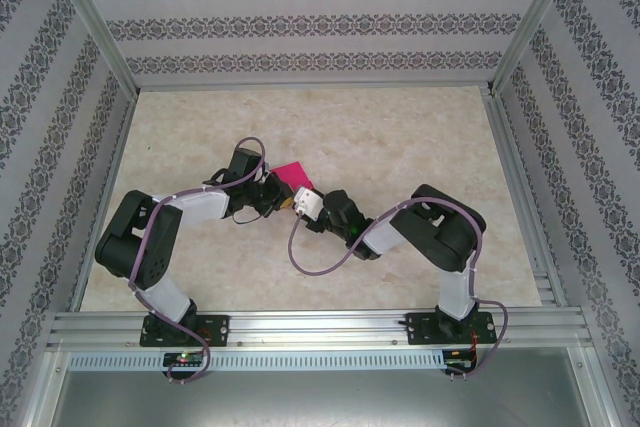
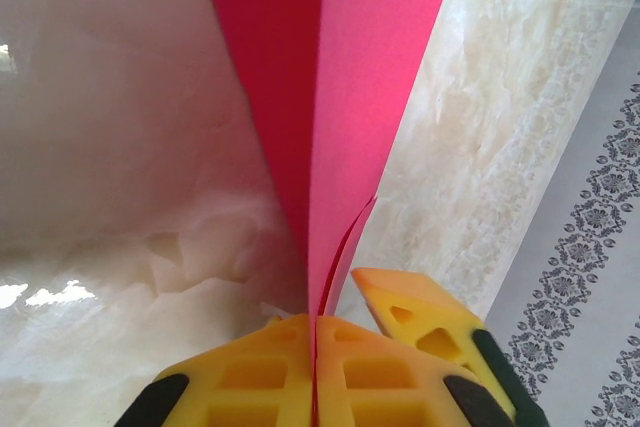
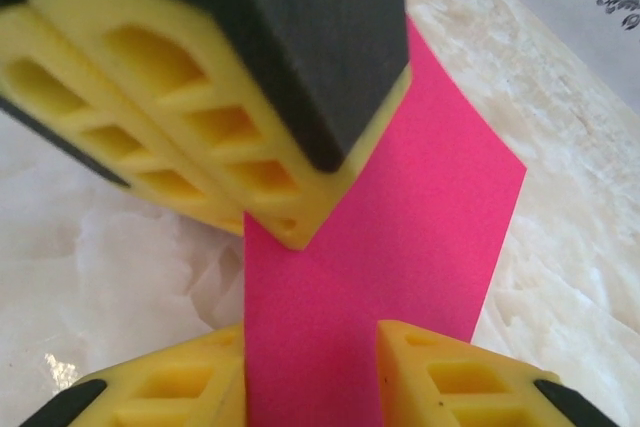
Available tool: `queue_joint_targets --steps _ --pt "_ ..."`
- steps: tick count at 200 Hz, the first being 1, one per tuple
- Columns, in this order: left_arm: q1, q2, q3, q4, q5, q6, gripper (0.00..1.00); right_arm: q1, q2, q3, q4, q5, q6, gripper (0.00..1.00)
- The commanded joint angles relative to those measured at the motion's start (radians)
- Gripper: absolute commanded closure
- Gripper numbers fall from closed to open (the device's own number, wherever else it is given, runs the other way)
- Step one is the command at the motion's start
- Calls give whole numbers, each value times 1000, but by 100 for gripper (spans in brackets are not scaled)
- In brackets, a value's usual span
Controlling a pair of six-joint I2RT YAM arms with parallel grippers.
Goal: Fold a paper plane with a square sheet of paper (pick it up from the middle)
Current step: Fold the wing for the fifth time at the center of the table.
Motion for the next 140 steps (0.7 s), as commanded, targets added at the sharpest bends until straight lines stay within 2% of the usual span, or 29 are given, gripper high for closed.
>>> queue_joint_targets --steps 1,53,99,120,140 --pt "-11 -30 34 -30 7 -14 91 13 26 25 39 11 -30 67" --pt "-2 -35 37 -33 20 -23 89 13 36 34 33 40 -33 79" --pt "50 -75 48 -78 10 15 62 10 -4 25 -16 11 -5 91" --pt "81 -111 59 -124 -6 50 48 6 -27 26 -66 -37 55 95" --pt "108 -150 59 -155 -28 80 40 -9 -48 33 -118 -78 150 99"
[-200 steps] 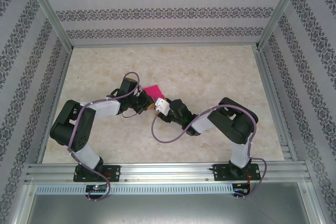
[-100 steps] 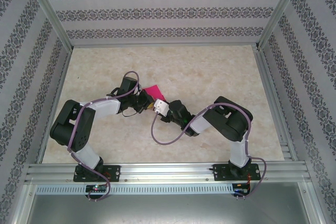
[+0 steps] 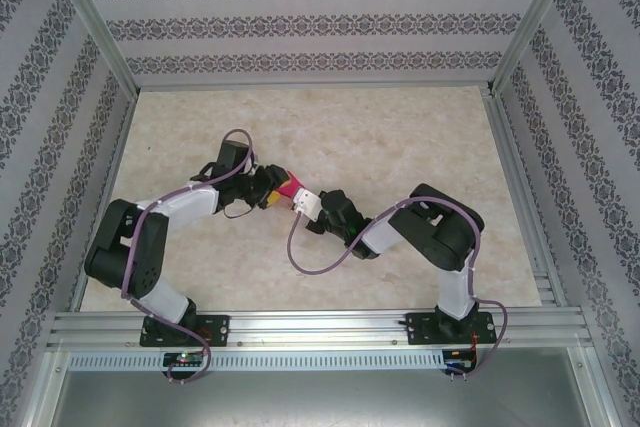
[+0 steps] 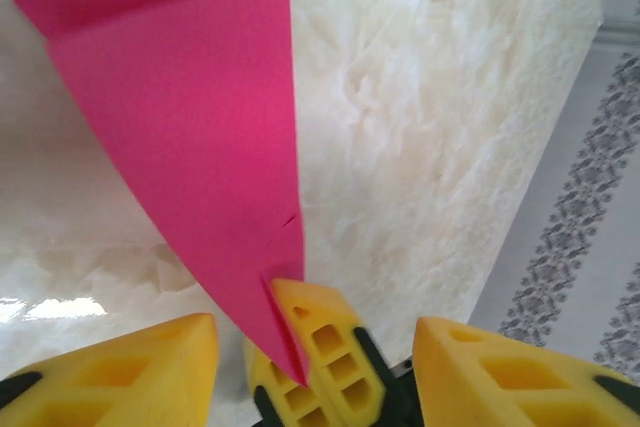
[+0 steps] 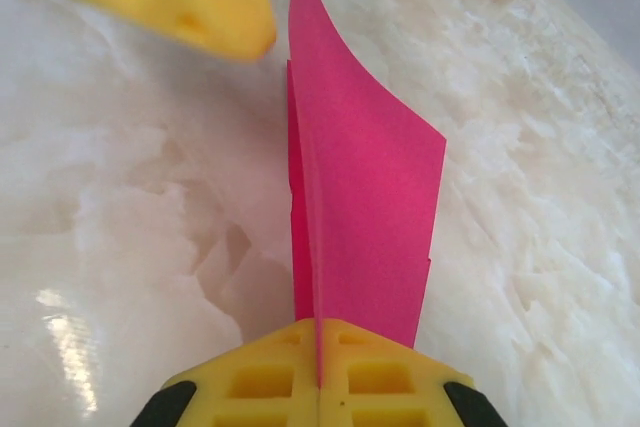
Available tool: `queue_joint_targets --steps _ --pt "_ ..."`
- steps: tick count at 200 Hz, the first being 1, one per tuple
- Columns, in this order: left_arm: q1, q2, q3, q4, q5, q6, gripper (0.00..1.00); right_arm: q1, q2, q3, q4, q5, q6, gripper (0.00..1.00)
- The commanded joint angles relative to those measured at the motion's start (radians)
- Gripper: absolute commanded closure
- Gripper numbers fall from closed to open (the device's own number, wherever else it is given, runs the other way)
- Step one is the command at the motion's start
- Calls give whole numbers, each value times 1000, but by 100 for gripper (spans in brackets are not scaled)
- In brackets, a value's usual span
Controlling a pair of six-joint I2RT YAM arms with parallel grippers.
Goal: Fold a paper plane with a square sheet of paper (pick it up from the middle)
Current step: Fold the wing for the fifth time at the center of the table.
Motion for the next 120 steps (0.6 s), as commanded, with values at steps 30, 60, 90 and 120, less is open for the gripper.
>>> queue_joint_targets --steps 30,60,90,120 --pt "47 -106 15 -86 -63 94 31 -38 -73 51 -167 -157 260 100" --pt "47 -121 -39 0 -47 105 29 -65 -78 89 -259 -253 402 100" --pt "40 -148 -115 101 -36 118 29 -85 -68 113 -302 -342 518 100" --pt "14 -149 -145 144 -23 147 29 -106 -42 157 -364 -414 604 100"
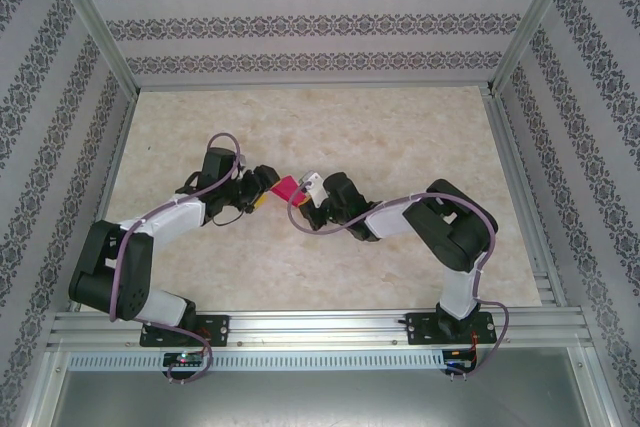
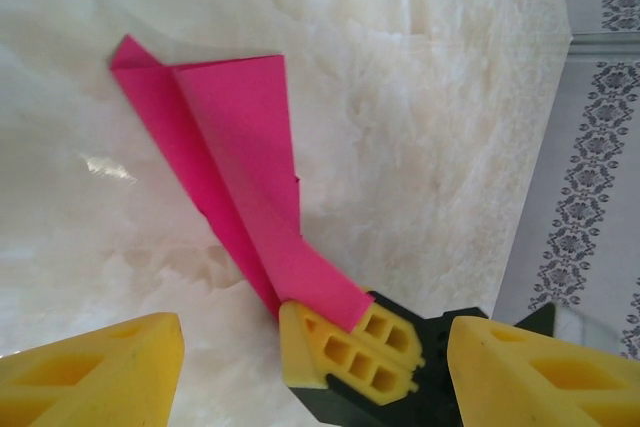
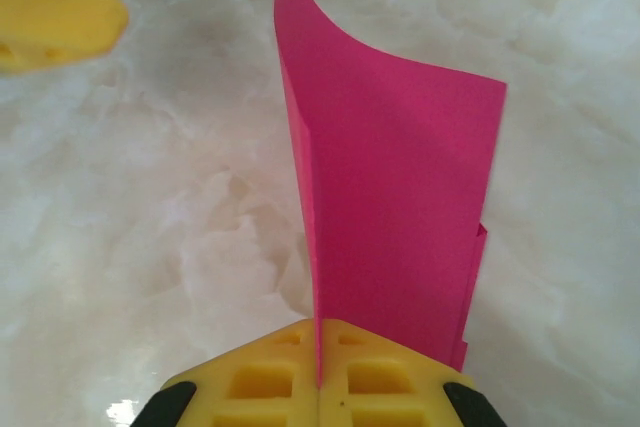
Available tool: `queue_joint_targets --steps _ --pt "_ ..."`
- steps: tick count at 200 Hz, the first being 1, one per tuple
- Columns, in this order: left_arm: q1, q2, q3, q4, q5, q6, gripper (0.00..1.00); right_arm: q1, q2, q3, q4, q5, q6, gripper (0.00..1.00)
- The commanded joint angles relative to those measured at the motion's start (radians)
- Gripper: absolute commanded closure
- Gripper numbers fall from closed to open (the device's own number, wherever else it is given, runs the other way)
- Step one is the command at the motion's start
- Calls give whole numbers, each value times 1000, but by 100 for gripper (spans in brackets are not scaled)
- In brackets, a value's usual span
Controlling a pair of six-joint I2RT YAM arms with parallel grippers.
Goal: Fold a paper plane with a square sheet of paper (pick it up from the middle)
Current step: Fold the wing for the fifth time at the center of the table.
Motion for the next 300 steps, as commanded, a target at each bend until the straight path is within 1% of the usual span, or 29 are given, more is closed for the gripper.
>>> queue_joint_targets --steps 1,25,46,89,136,158,175,240,271,300 --pt "-20 -23 -17 91 12 53 29 -18 11 47 -59 -108 126 100" --pt "-33 -2 -37 135 20 56 31 -47 33 79 -103 -166 203 100" --pt "-42 30 -47 177 33 57 31 -72 46 79 -81 -229 256 100" --pt "-64 94 -51 270 56 64 32 -87 52 80 -82 -276 299 100" --pt "-78 149 -54 322 63 58 46 -95 70 105 -132 -301 347 100" --pt "-80 168 -52 327 66 63 50 -100 89 116 -136 -336 356 100" --pt "-82 184 -48 346 77 56 53 -101 98 119 -142 -340 358 100" --pt "-91 234 -37 391 109 47 57 -117 135 140 -179 -348 381 100" --pt "-94 258 -29 390 106 48 60 -123 139 147 -195 -348 390 99" --pt "-95 275 -27 403 106 51 60 -124 144 152 -215 -344 393 99"
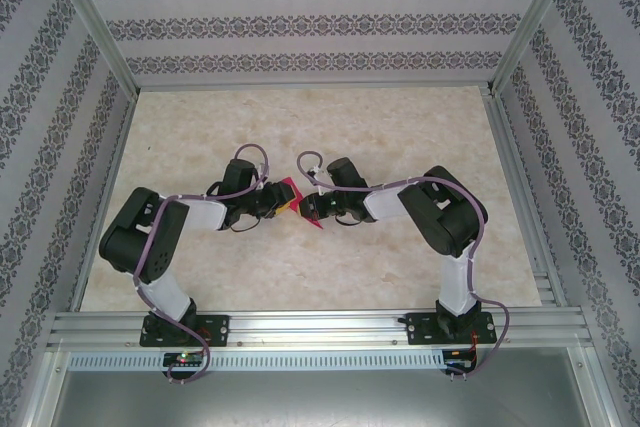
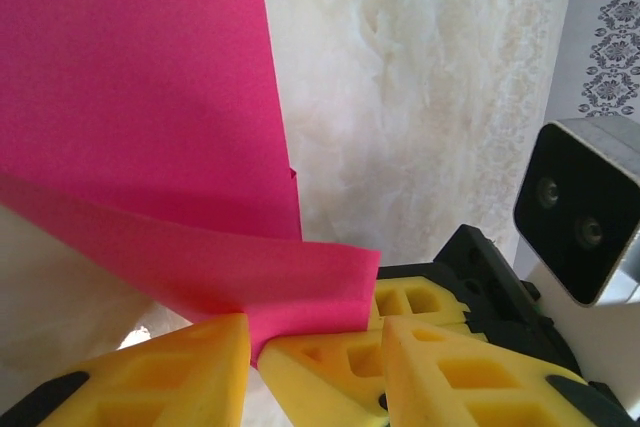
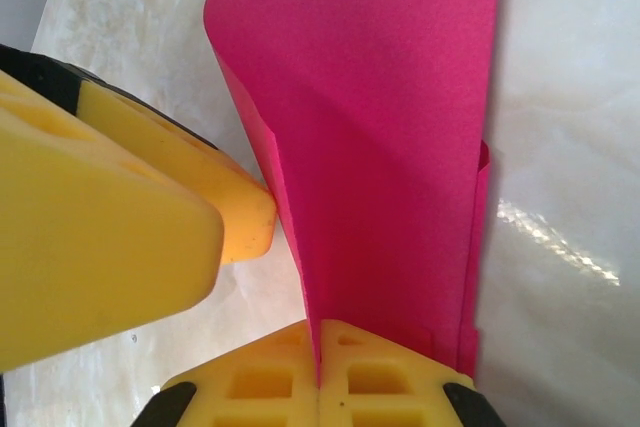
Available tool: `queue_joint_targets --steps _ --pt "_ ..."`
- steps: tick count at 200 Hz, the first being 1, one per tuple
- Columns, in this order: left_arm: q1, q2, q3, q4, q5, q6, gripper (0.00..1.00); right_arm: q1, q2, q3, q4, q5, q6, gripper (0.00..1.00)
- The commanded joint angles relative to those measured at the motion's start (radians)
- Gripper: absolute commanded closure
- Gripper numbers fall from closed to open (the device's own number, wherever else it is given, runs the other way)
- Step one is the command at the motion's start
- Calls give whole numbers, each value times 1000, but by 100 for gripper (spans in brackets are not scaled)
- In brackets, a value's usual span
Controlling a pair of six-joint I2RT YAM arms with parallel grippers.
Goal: Fold a paper plane with a square sheet of paper (pick it up from the middle)
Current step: Fold the wing for the fifth time at the center of the table.
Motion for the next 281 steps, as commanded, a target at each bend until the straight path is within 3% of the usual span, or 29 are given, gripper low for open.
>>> queue_joint_targets --steps 1,98,163,221,281 --pt "-11 19 19 58 16 17 60 -8 33 13 -45 12 12 99" --pt "-12 68 40 7 -8 51 70 -10 46 29 -82 11 26 96" --pt "-11 98 66 -109 -63 58 82 -19 7 36 -94 -39 58 85" --pt "-11 102 74 -143 -73 67 84 -41 -36 30 -113 -91 105 82" --pt "-11 109 84 -142 -55 79 83 -53 -92 30 -270 -111 97 82"
